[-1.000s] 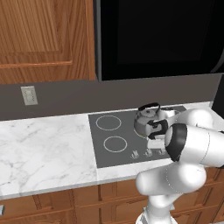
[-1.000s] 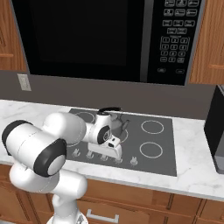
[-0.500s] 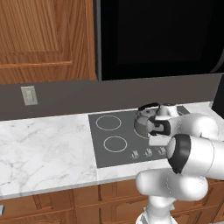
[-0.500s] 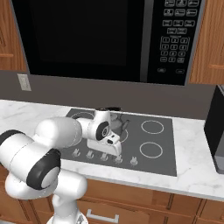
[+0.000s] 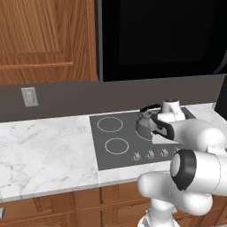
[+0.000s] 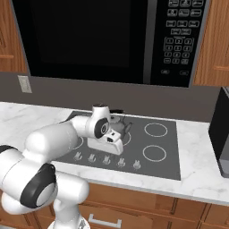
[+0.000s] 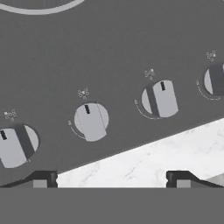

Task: The kettle is done boiling. Turn off the stove, then wait for 300 timesteps before moving the kettle to the dining table.

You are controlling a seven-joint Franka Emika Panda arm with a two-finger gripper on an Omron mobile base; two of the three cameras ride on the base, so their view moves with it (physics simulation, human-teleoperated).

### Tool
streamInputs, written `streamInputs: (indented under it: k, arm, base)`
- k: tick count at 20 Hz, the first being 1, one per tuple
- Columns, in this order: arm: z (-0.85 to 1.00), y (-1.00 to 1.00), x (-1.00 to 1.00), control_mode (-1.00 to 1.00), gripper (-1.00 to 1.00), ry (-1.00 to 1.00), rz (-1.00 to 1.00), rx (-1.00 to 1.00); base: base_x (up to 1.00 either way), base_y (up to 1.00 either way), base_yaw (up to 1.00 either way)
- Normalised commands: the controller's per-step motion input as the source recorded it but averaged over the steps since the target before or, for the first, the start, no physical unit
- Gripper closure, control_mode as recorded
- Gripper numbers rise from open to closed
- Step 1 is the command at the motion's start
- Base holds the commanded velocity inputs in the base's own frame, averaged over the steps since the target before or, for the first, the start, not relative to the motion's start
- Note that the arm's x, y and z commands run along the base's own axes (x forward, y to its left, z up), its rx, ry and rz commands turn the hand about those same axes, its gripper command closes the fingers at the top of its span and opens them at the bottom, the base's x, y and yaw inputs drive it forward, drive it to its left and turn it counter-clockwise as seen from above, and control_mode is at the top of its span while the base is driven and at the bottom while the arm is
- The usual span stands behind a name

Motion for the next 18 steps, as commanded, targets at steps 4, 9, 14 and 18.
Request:
streamInputs:
  k: [4, 9, 14, 18]
  arm:
    - [0.31, 0.0, -0.09, -1.0, -1.0, 0.0, -0.01, -0.02]
    - [0.27, 0.0, -0.1, -1.0, -1.0, 0.0, 0.0, 0.0]
    - [0.32, 0.0, -0.03, -1.0, -1.0, 0.0, 0.0, 0.0]
    - [0.35, 0.01, -0.01, -1.0, -1.0, 0.0, 0.0, -0.01]
  base:
    - [0.0, 0.0, 0.0]
    - [0.0, 0.0, 0.0]
    - [0.0, 0.0, 0.0]
    - [0.0, 0.0, 0.0]
